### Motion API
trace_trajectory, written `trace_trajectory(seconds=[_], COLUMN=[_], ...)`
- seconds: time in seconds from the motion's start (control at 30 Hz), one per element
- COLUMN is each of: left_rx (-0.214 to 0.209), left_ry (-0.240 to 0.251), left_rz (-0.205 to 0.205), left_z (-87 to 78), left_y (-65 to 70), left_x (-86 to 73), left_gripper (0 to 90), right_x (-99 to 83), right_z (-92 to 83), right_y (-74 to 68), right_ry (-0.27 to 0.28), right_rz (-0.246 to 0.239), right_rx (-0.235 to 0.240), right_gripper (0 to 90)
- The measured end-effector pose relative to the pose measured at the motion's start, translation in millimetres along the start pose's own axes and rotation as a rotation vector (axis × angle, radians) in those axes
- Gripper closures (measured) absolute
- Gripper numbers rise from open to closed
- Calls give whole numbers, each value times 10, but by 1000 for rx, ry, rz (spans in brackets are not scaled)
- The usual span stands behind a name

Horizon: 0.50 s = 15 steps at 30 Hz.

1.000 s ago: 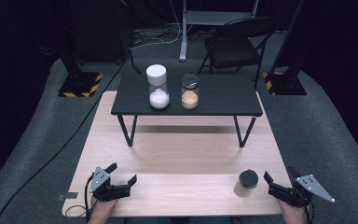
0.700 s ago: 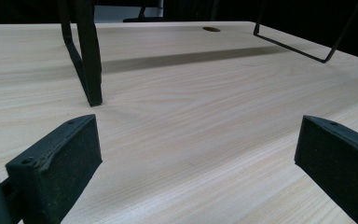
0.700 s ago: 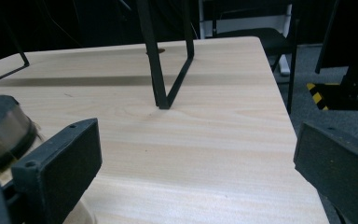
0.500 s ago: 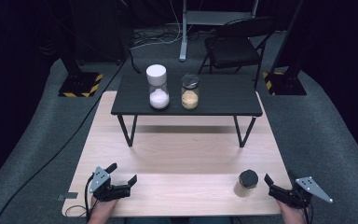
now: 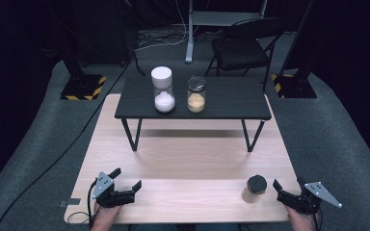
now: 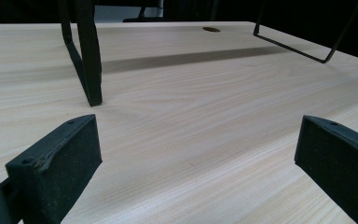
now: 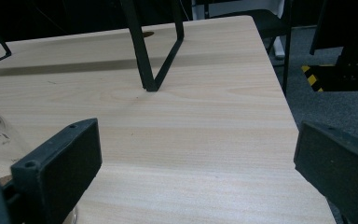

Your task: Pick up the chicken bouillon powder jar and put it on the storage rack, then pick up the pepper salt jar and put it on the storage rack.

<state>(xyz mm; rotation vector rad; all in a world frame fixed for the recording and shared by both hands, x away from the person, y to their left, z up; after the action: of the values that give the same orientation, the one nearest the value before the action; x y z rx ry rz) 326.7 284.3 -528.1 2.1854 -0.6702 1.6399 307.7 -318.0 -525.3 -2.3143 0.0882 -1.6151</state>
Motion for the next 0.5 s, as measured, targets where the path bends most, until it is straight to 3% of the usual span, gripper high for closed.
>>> trace_trajectory(seconds=[0.5], left_rx=[1], left_ry=[-2], left_rz=[2], left_z=[3], left_y=[1], left_x=[1], left_gripper=[1], right_x=[74], right_z=[-71], right_y=[-32], right_ry=[33], right_rz=[12], right_rx=[22], right_gripper=[2])
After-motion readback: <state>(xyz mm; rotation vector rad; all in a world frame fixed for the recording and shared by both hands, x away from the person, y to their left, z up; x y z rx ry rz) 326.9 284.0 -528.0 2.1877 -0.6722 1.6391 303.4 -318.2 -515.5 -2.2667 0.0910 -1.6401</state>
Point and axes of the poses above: each handheld gripper's, and its own axes: z roughly forward along the jaws, x roughly out of its top, y roughly to its right, the point moved 1 cm from there along z, roughly forward along the jaws, and after that the axes turned 8 degrees about z, right-handed, at the moved point
